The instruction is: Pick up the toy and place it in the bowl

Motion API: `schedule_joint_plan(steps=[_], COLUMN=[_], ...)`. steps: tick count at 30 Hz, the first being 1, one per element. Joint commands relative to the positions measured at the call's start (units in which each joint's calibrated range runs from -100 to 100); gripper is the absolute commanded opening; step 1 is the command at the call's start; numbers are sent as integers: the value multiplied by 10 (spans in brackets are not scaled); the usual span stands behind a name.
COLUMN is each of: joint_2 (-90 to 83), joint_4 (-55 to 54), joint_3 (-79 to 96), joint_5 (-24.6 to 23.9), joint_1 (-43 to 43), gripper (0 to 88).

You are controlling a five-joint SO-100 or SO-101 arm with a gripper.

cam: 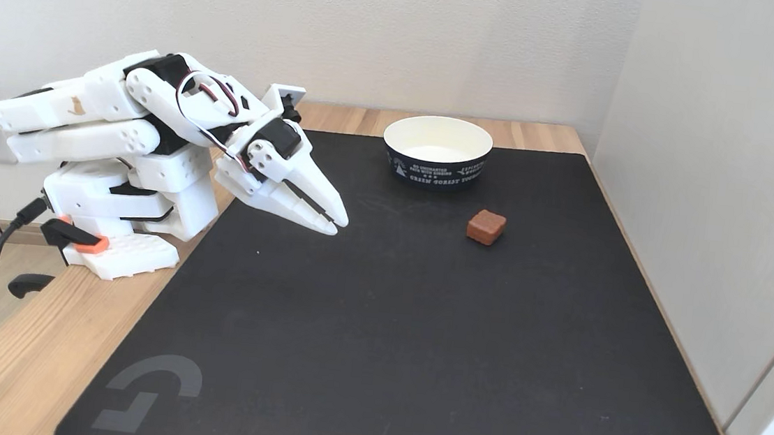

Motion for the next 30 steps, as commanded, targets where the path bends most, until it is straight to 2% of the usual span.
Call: schedule_joint_plan(steps=[1,30], joint_2=[-7,-7], joint_4=[-1,-1], joint_3=[7,7], joint_5=[2,-2], joint_1=[0,0], gripper=[37,39])
